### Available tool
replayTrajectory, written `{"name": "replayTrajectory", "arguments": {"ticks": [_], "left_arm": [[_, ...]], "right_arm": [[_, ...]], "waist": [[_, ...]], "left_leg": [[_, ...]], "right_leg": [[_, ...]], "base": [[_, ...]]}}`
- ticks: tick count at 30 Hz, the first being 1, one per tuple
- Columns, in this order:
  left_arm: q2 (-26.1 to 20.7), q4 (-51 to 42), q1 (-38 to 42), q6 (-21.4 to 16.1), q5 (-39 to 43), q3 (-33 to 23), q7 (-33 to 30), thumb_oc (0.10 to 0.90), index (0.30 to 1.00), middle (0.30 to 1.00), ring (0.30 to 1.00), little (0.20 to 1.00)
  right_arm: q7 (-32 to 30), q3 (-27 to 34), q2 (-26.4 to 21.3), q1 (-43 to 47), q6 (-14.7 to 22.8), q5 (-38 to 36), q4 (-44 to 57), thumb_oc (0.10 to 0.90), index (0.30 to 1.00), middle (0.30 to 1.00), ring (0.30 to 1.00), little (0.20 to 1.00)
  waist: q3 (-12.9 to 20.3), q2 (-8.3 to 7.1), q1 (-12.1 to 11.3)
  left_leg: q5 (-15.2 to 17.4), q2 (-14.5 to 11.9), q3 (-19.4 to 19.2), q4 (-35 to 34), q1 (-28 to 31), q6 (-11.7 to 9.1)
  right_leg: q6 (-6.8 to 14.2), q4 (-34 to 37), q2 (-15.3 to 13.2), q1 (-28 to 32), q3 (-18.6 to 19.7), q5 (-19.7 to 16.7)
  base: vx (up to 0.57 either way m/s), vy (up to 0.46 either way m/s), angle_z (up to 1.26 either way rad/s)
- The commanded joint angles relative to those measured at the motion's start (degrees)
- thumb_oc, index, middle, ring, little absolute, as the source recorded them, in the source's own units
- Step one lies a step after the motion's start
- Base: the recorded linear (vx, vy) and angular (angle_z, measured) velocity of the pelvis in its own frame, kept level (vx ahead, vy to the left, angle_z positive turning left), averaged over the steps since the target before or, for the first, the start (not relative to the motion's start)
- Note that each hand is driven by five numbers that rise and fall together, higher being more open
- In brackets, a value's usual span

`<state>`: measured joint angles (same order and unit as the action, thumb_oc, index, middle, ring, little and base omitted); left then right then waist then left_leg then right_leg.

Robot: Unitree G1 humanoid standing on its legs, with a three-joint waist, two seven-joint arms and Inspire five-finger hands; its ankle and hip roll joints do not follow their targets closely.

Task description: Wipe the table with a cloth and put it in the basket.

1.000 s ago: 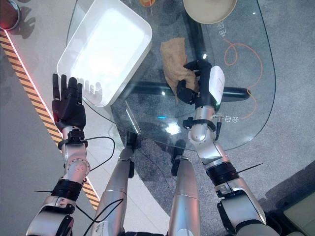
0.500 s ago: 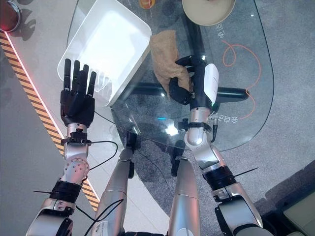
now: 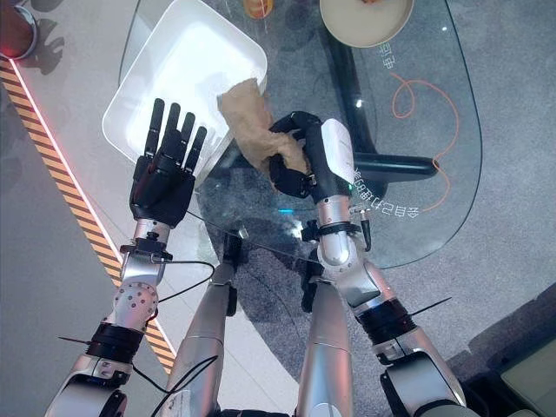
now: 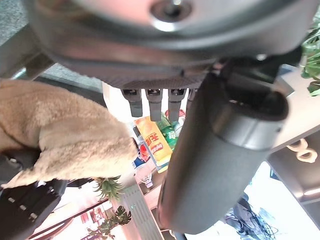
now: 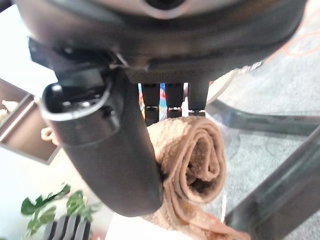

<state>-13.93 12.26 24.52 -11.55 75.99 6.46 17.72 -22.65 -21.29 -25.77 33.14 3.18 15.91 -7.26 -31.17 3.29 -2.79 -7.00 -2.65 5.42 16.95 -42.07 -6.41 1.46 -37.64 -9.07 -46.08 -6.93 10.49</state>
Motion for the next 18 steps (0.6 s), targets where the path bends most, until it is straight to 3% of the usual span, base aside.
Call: {"name": "replayTrajectory", "arguments": {"ticks": [1, 18], "left_arm": [[-1.9, -9.4, 2.5, -0.6, 1.0, 0.4, 5.6, 0.8, 0.9, 0.9, 0.9, 0.9], [-2.5, -9.7, 3.2, 2.4, -0.3, 2.0, 2.9, 0.8, 0.9, 0.9, 0.9, 0.9]], "right_arm": [[0.4, -0.9, 0.5, 7.9, 7.1, 2.5, 14.2, 0.1, 0.3, 0.3, 0.3, 0.2], [2.7, -4.1, 0.4, 10.3, 5.5, 1.6, 15.6, 0.1, 0.3, 0.3, 0.3, 0.2]], "waist": [[1.4, -0.42, 1.0], [1.4, -0.16, 0.6]], "left_leg": [[9.3, 6.6, -4.9, 5.2, 3.6, 6.5], [9.0, 7.0, -5.0, 5.1, 3.3, 6.5]], "right_leg": [[0.2, 10.7, 5.8, 5.2, 0.8, -5.9], [0.0, 10.7, 5.7, 4.9, 0.3, -6.0]], "base": [[0.0, 0.0, 0.0], [0.0, 0.0, 0.0]]}}
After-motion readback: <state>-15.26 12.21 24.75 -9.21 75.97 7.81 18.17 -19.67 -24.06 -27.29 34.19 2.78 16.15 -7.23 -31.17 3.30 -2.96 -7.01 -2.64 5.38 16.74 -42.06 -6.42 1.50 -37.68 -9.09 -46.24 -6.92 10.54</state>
